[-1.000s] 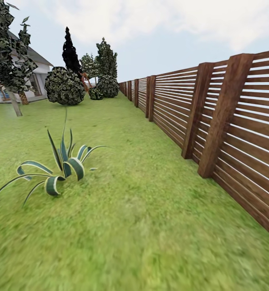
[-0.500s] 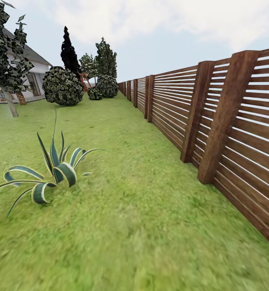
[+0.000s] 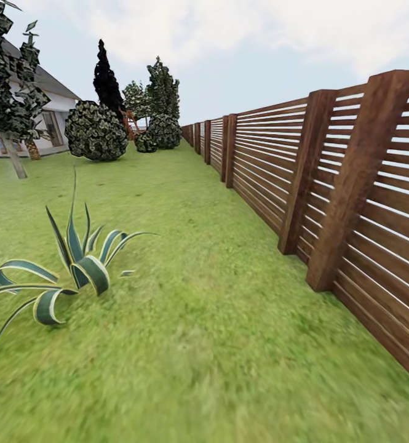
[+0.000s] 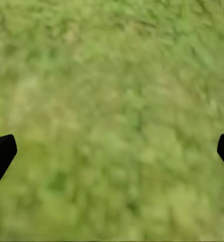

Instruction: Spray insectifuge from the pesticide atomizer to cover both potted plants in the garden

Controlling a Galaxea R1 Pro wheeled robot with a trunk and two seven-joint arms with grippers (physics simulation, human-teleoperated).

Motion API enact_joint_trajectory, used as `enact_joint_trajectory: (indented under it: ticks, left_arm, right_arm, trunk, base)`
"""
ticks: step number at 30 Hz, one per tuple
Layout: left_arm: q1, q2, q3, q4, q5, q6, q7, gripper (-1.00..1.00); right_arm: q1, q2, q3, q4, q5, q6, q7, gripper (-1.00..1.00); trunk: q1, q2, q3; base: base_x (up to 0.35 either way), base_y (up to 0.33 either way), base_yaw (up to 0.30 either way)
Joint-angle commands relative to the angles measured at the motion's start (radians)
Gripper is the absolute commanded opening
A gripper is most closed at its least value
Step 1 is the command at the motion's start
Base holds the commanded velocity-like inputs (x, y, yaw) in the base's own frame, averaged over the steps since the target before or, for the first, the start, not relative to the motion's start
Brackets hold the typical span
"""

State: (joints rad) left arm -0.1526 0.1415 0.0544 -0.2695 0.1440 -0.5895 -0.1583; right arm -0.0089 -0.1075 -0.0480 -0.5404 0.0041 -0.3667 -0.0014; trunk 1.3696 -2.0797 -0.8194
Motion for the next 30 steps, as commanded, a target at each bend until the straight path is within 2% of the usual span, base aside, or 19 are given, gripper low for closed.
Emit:
enact_joint_trajectory:
  ticks: [1,15,21,30]
  left_arm:
    - [-0.001,0.0,0.005,0.001,0.006,-0.001,-0.01,1.0]
    - [-0.001,0.0,0.005,0.001,0.006,-0.001,-0.01,1.0]
    - [-0.001,0.0,0.007,0.001,0.006,-0.001,-0.01,1.0]
    - [-0.001,0.0,0.007,0.001,0.006,-0.001,-0.01,1.0]
  right_arm:
    - [0.0,0.0,-0.001,0.0,0.0,-0.003,0.0,1.0]
    - [0.0,0.0,-0.001,0.0,0.0,-0.003,0.0,1.0]
    - [0.0,0.0,-0.002,0.0,0.0,-0.004,-0.001,1.0]
    - [0.0,0.0,-0.003,0.0,0.0,-0.004,0.0,1.0]
  trunk:
    - [0.0,0.0,-0.001]
    - [0.0,0.0,-0.001]
    - [0.0,0.0,-0.001]
    - [0.0,0.0,-0.001]
  base:
    - [0.338,-0.028,0.192]
    - [0.337,-0.119,0.252]
    - [0.336,-0.124,0.046]
    - [0.339,-0.009,0.001]
